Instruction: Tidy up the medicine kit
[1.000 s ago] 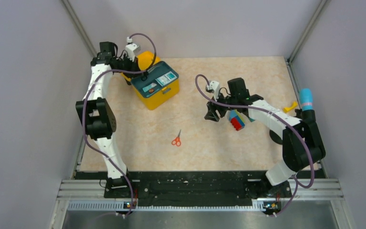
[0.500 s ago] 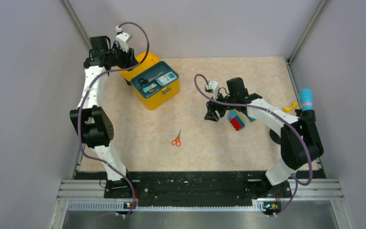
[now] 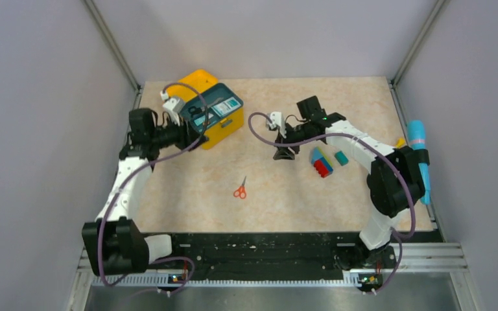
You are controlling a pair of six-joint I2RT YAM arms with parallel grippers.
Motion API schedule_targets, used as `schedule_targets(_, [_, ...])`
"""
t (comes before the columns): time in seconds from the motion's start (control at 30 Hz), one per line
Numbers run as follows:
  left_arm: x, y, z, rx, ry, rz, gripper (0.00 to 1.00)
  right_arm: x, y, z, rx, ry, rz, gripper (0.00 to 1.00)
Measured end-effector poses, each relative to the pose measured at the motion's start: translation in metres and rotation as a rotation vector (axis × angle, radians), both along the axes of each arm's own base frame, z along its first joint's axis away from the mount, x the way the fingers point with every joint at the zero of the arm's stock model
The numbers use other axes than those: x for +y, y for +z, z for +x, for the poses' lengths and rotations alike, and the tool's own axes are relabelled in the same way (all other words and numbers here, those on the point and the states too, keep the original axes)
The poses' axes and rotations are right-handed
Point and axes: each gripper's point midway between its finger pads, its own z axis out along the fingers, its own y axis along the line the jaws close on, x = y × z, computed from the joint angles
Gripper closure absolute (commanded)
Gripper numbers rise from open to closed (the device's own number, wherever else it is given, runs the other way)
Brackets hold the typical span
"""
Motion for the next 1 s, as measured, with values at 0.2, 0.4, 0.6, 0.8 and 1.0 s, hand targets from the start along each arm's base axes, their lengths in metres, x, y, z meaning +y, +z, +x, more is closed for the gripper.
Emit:
schedule_targets(0.2, [0.001, -0.067, -0.039, 0.251, 0.17, -0.098, 0.56, 0.039, -0.028, -0.01, -0.091, 0.269, -0.087, 0.51])
schedule_targets(0.4, [0.016, -0.096, -0.045, 0.346, 0.328, -0.088, 0.56, 0.073, -0.075, -0.037, -0.064, 0.461, -0.159, 0.49])
schedule_targets(0.6, [0.037, -0.121, -0.049, 0.446, 0.515, -0.077, 0.57, 0.095, -0.1, -0.06, -0.092, 0.596, -0.213, 0.43])
schedule_targets(0.8, [0.044, -0.147, -0.066, 0.561, 0.635, -0.137, 0.57, 0.114, -0.105, -0.084, -0.183, 0.739, -0.241, 0.41])
schedule_targets(1.0, [0.039, -0.157, -0.084, 0.624, 0.66, -0.204, 0.53, 0.116, -0.108, -0.094, -0.242, 0.838, -0.249, 0.48])
